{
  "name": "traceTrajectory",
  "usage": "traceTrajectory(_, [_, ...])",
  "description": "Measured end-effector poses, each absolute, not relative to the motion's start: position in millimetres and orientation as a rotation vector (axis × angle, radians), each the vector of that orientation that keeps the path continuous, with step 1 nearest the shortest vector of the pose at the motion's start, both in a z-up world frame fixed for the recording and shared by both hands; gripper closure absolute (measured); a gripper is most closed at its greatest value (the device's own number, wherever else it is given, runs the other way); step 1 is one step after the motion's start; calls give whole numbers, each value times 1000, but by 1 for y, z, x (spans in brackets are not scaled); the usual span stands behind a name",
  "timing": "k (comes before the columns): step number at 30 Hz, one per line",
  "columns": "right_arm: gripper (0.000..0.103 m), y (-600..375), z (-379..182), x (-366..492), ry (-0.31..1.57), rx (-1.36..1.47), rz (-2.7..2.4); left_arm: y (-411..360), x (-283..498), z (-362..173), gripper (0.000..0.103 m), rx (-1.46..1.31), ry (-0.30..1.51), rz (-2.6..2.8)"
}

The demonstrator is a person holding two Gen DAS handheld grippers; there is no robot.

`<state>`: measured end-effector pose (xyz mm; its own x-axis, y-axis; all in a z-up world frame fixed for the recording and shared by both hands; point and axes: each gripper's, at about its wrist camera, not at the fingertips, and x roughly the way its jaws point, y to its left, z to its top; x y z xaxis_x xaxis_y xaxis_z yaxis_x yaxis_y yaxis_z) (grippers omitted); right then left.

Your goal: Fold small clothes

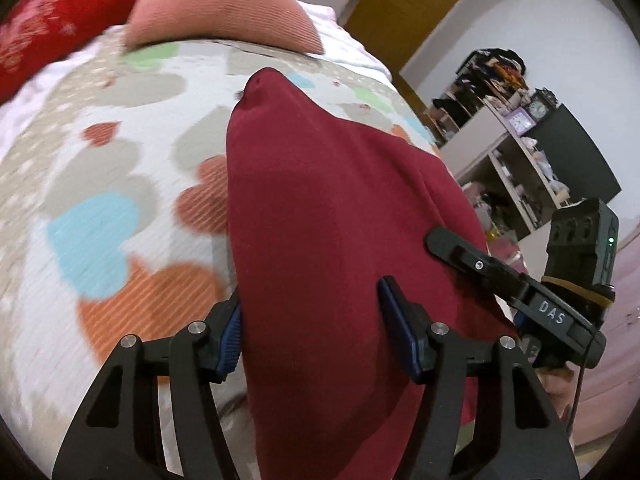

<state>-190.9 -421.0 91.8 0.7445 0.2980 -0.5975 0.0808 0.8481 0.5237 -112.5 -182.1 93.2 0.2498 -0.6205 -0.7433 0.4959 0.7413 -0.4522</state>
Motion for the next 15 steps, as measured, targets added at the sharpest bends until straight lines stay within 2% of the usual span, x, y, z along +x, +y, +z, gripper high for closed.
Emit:
traceTrajectory(3, [61, -400, 79, -191, 762, 520, 149, -166, -117, 73, 41, -134, 1118, -696])
traceTrajectory(4, [53, -393, 70, -187, 794, 483, 131, -163, -116, 66, 39, -138, 1141, -676])
traceTrajectory(6, [42, -386, 59, -184, 848, 398, 47, -154, -116, 61, 36, -188, 1146, -670])
traceTrajectory(11, [42, -372, 90, -217, 778, 293, 22, -147, -129, 83, 35, -121, 1048, -586])
traceTrajectory(15, [42, -351, 121, -242, 705, 185, 50, -154, -137, 83, 35, -95, 1044, -576])
